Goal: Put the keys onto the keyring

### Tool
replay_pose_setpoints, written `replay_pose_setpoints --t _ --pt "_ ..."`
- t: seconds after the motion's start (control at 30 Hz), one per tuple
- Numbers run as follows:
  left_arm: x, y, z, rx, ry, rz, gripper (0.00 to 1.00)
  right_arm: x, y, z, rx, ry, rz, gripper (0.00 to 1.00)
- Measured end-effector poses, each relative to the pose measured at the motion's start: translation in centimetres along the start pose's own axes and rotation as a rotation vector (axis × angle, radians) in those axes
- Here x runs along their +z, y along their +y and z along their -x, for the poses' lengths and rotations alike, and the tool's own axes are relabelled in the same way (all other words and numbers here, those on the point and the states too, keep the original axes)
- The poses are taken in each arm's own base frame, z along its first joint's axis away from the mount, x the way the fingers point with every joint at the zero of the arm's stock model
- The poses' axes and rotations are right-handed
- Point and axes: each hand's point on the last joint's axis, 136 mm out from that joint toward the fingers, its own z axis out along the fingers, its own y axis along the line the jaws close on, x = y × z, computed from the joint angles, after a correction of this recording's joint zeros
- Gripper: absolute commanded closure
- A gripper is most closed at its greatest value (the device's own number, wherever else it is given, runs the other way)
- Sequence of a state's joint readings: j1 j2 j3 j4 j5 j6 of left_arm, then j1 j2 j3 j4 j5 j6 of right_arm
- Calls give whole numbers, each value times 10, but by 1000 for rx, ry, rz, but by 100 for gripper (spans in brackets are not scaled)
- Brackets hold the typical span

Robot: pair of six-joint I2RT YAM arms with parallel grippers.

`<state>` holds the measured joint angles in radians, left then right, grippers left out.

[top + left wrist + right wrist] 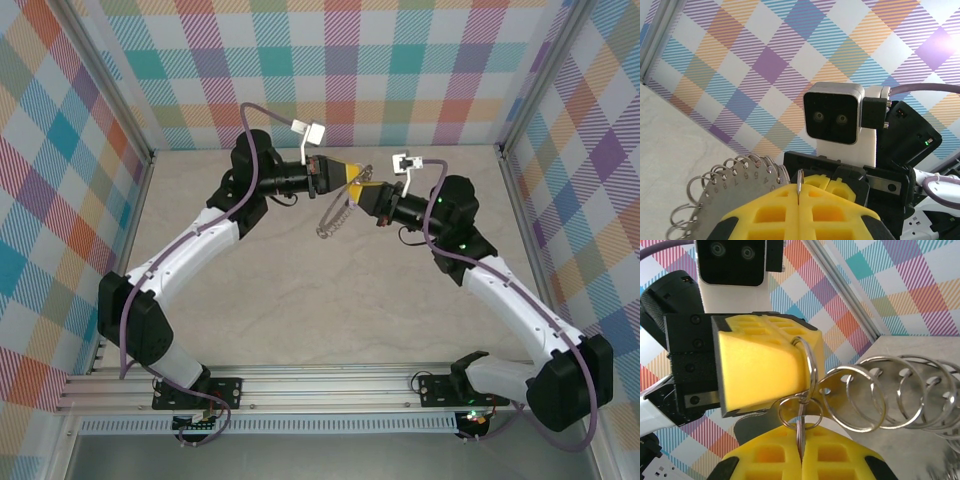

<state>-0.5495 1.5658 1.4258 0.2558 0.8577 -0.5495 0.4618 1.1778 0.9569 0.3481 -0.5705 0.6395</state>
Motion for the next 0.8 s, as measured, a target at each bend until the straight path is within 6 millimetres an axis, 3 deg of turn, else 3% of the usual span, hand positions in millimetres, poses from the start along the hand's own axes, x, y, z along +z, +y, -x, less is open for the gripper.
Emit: replay_pose_setpoints --t 0.23,0.37,0.43,0.6,0.8 --pt "-1 13 -7 -31 -13 38 100 8 -14 -6 28 17 -24 100" --pt "-4 11 -5 -20 -34 50 100 8 -13 -7 35 15 -29 90" --pt "-7 10 -6 -18 -41 55 100 6 -11 -7 40 16 -35 80" --pt "-13 6 -2 12 -82 60 100 -15 -4 -11 50 5 -93 71" --pt "-19 3 -3 30 -136 47 100 -49 16 13 14 -96 -152 68"
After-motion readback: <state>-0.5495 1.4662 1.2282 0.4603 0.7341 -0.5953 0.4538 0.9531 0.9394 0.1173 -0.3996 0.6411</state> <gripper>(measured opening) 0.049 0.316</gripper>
